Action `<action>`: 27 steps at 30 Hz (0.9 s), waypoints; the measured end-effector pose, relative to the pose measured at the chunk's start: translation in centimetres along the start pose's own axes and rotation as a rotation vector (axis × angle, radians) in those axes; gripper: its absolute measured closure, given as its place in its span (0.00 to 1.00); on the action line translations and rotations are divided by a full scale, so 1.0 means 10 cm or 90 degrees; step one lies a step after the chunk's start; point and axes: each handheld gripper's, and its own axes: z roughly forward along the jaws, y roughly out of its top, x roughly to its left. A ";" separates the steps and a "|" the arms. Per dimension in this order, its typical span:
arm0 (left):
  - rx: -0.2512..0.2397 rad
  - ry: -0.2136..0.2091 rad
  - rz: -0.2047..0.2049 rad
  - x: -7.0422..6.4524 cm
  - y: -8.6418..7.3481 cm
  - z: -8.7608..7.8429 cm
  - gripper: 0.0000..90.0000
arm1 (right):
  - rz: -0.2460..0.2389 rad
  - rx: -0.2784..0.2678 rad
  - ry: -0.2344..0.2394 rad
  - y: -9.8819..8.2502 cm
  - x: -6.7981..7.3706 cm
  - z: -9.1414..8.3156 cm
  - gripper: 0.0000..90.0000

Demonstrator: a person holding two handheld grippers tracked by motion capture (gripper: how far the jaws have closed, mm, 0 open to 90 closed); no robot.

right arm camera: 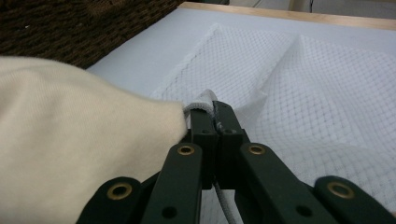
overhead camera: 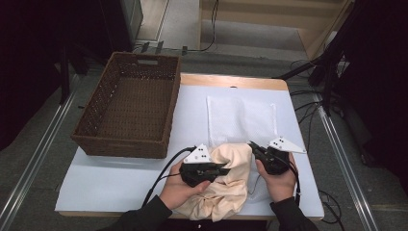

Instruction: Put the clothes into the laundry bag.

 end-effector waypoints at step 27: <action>-0.066 0.121 -0.054 0.24 0.06 -0.09 0.25 | -0.009 -0.024 -0.008 0.08 0.05 -0.10 1.00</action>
